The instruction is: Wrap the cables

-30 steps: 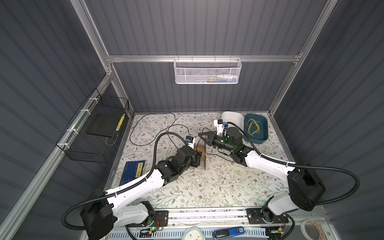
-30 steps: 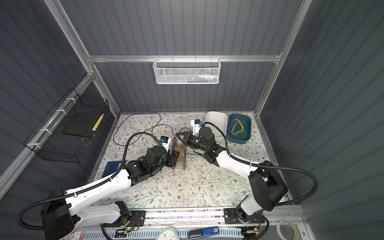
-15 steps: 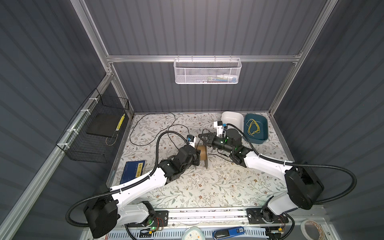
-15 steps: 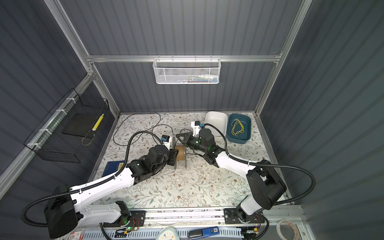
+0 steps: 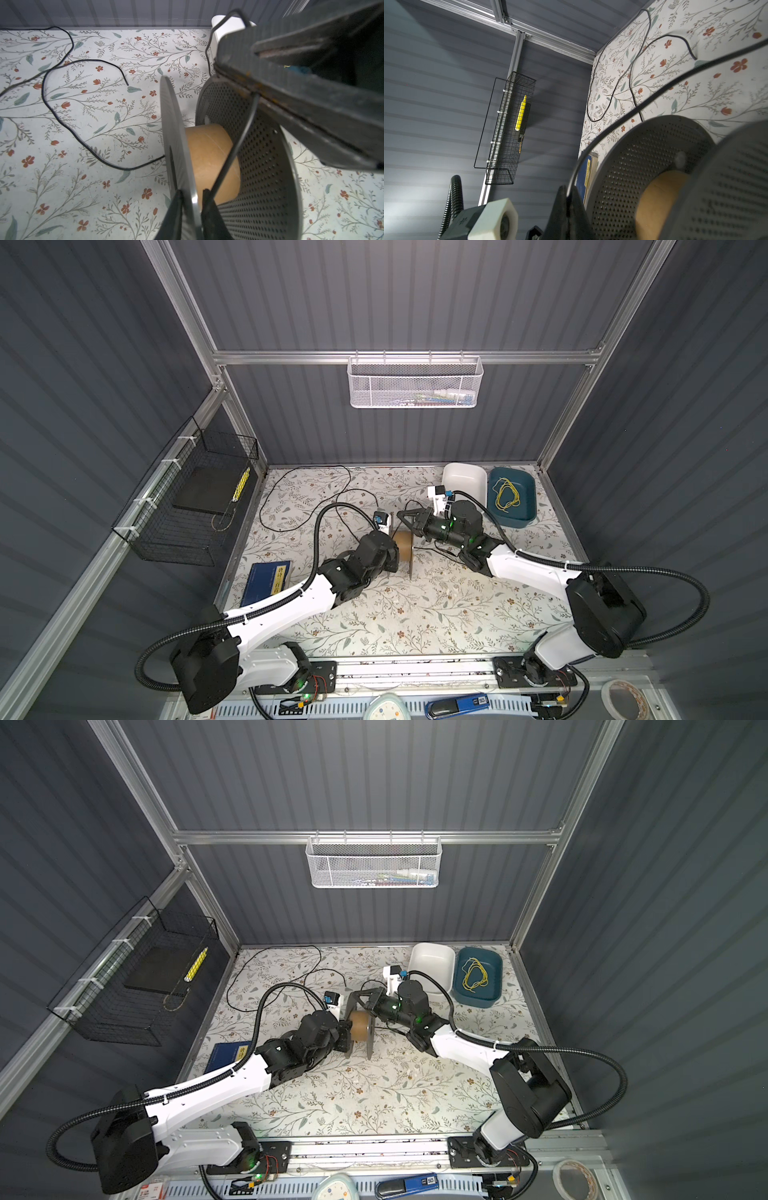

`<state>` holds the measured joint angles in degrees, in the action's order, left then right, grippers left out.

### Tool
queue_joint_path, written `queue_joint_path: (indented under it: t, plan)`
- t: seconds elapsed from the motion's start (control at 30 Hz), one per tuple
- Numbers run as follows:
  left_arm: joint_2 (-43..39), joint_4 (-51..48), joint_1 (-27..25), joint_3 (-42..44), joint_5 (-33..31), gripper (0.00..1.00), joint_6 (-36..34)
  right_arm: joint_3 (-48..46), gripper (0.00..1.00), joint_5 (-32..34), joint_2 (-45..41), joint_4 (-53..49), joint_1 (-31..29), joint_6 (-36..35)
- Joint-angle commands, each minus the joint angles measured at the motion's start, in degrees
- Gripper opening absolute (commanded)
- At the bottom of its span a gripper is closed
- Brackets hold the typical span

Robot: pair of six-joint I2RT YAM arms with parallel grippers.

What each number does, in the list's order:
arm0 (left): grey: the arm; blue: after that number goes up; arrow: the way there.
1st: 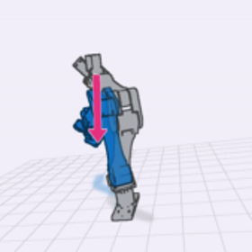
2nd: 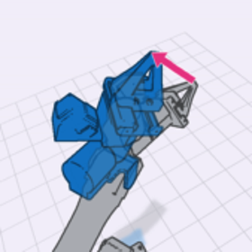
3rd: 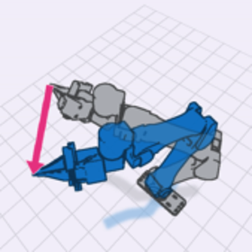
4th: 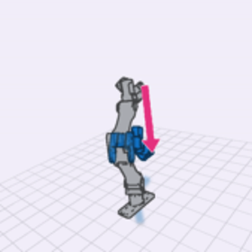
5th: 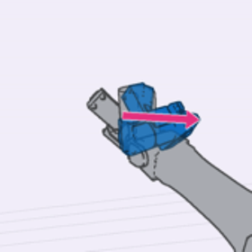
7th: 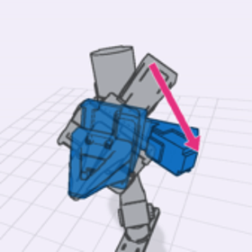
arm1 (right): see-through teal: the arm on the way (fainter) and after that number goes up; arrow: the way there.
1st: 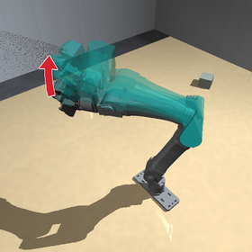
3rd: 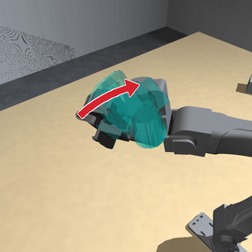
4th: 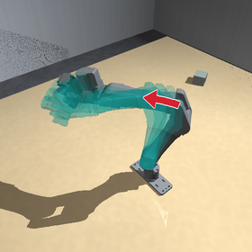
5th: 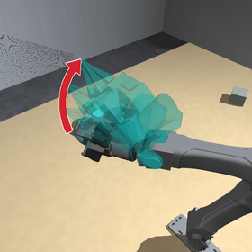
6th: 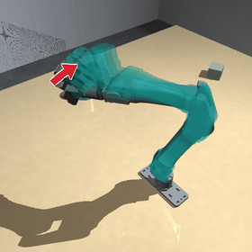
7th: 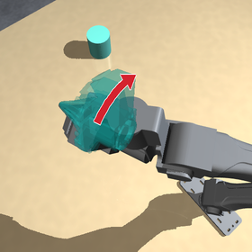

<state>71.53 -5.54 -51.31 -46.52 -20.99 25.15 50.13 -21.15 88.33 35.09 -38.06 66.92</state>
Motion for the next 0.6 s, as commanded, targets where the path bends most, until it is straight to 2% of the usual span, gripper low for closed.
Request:
queue_joint_path:
  t: [0.0,0.17,0.43,0.57]
  plan:
    - [-0.9,-2.7,0.2,0.4,-0.5,0.13,-0.4,-0.4,0.00,0.4,0.4,2.1,-0.2,0.1]
    - [-1.1,-3.9,0.2,-0.1,-0.6,0.01,-1.1,-0.4,0.00,0.4,0.7,2.5,-0.2,0.4]
    - [-2.3,-6.3,0.2,-2.0,-0.3,0.00,-2.5,-0.5,0.01,0.5,0.5,2.5,-0.1,0.2]
    - [-4.5,-12.6,0.2,-5.2,-1.0,0.00,-2.9,0.5,0.24,-0.2,-1.9,0.5,0.9,-1.3]
